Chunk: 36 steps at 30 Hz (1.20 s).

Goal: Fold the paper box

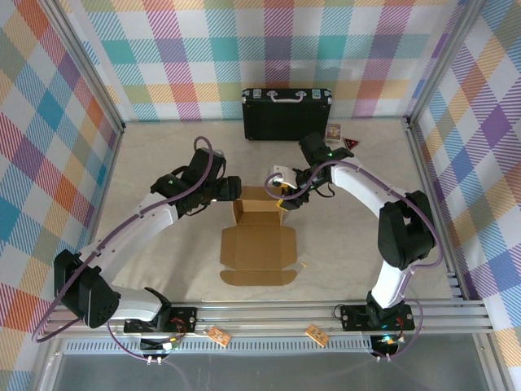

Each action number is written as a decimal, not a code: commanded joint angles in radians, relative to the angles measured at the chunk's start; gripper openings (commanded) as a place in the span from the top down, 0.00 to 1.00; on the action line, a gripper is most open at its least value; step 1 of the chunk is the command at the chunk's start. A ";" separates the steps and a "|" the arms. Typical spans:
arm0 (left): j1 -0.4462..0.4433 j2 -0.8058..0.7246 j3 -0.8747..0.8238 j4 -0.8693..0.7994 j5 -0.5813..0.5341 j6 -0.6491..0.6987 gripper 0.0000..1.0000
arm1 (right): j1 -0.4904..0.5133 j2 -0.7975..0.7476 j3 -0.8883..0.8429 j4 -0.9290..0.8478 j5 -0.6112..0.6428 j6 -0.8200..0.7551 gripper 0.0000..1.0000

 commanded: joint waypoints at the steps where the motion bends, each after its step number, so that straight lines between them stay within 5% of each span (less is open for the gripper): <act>1: 0.033 -0.043 0.035 -0.097 0.009 0.006 0.18 | 0.001 -0.019 -0.012 0.056 0.048 0.092 0.60; 12: 0.222 -0.296 -0.289 -0.083 0.182 -0.206 0.12 | -0.027 -0.095 -0.114 0.207 0.109 0.592 0.61; 23: 0.228 -0.461 -0.551 -0.023 0.217 -0.328 0.10 | -0.078 -0.226 -0.251 0.274 0.251 1.045 0.61; 31: 0.228 -0.485 -0.689 0.187 0.417 -0.455 0.11 | -0.089 -0.288 -0.404 0.455 0.140 1.257 0.62; 36: 0.228 -0.478 -0.713 0.265 0.449 -0.488 0.10 | -0.087 -0.308 -0.483 0.529 0.131 1.304 0.63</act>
